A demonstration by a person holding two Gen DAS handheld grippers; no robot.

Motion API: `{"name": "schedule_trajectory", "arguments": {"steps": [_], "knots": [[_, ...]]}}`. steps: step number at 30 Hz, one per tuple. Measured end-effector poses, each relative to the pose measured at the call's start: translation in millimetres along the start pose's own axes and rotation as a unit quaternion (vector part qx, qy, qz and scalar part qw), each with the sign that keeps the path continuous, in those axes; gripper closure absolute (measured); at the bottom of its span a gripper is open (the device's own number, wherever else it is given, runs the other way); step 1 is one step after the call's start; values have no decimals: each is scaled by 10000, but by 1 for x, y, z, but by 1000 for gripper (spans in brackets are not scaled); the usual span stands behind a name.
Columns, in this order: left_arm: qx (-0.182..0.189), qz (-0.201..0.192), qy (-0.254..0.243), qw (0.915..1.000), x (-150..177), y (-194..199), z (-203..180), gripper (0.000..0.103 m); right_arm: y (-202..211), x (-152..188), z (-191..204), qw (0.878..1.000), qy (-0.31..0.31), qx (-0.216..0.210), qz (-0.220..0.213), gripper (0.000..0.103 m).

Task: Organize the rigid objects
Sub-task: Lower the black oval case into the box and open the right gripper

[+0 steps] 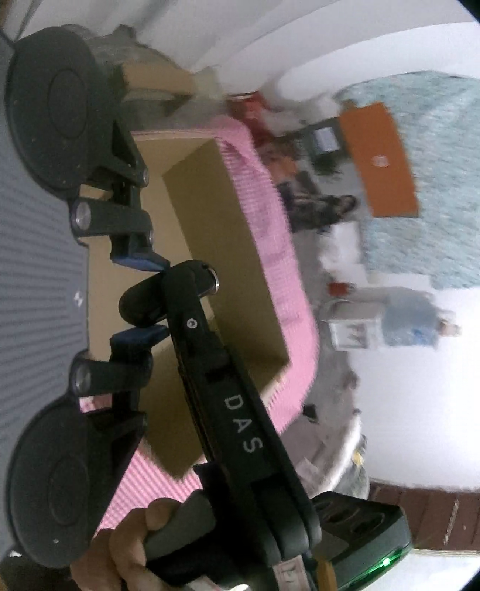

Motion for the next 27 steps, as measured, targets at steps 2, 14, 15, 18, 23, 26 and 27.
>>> {"name": "schedule_trajectory", "arguments": {"steps": [2, 14, 15, 18, 23, 26, 27], "knots": [[61, 267, 50, 9996, -6, -24, 15, 70, -24, -12, -11, 9995, -232, 47, 208, 87], [-106, 1525, 40, 9882, -1, -141, 50, 69, -145, -53, -98, 9847, -1058, 686, 1205, 87], [-136, 1549, 38, 9878, -1, -144, 50, 67, -150, -53, -103, 9838, -1090, 694, 1243, 87], [-255, 1558, -6, 9875, 2, -145, 51, 63, -160, -53, -110, 9829, -1114, 716, 1284, 87], [-127, 1488, 55, 9888, 0, -143, 50, 50, -170, -56, -123, 9825, -1156, 702, 1280, 85], [-169, 1366, 71, 9905, -4, -138, 48, 43, -173, -59, -130, 9867, -1141, 804, 836, 79], [-169, 1327, 88, 9910, -5, -136, 48, 42, -171, -60, -129, 9871, -1139, 794, 793, 77]]}}
Point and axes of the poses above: each gripper's, at about its wrist camera, not at the fingertips, and y roughly against the way its jaws point, z to its left, x to its underside, the point moved 2 cm from there along -y, roughly the way its jaws point, and after that the axes turned 13 degrees about -x, right-handed, at the moved point
